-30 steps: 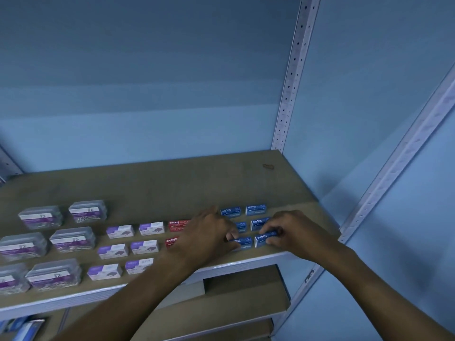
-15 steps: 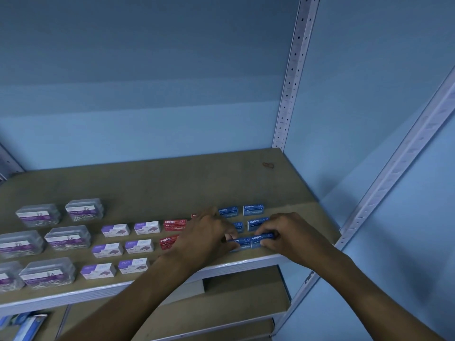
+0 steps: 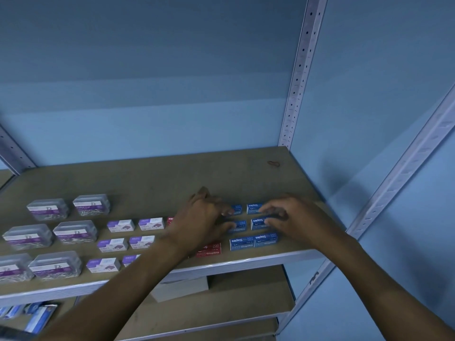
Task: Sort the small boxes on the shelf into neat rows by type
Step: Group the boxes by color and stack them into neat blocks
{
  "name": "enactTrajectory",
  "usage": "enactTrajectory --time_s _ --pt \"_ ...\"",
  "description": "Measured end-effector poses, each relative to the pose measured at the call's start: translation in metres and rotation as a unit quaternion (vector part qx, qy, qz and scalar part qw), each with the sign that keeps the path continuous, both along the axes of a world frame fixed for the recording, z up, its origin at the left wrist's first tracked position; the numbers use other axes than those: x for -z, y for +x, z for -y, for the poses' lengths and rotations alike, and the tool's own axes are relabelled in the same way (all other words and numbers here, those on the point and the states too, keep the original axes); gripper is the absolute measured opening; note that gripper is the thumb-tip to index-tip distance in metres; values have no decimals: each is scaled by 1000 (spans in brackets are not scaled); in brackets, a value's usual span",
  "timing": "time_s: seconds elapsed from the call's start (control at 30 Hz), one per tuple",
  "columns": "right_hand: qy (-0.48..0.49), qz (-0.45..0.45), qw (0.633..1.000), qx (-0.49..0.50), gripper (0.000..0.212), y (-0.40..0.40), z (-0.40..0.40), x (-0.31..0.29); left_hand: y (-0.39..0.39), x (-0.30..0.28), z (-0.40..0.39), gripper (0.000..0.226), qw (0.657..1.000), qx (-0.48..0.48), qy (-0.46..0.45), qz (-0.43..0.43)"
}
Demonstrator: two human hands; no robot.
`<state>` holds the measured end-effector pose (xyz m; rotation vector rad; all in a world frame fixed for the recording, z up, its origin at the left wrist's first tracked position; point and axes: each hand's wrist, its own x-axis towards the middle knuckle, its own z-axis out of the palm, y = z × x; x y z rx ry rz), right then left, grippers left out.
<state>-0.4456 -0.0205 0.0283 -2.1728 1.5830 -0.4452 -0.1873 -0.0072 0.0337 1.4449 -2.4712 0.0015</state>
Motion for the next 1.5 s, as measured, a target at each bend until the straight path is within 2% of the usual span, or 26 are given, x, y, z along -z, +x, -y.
enactTrajectory --time_s 0.23,0.53,0.8,0.97,1.17,1.33,1.4,1.5 --pt "17 -47 998 -45 22 13 12 6 -13 3 16 25 997 0 43 56" --pt "56 -39 995 -71 20 9 5 1 -15 5 11 18 996 53 74 12" --pt "70 -25 994 -86 19 7 -2 2 -17 2 3 27 994 70 88 -11" --pt "119 -19 988 -93 36 0 -2 4 -15 1 0 37 992 71 100 -6" --pt "83 -28 992 -86 29 3 -4 12 -19 6 -2 29 993 58 103 -10" --pt "100 -5 992 -70 38 1 -4 4 -18 3 -2 35 995 45 90 -15" --pt "81 22 996 -35 34 -1 4 -4 -15 -2 4 40 997 29 63 -27" --pt "22 35 999 -17 32 3 21 -5 -8 -10 18 35 1000 4 18 -10"
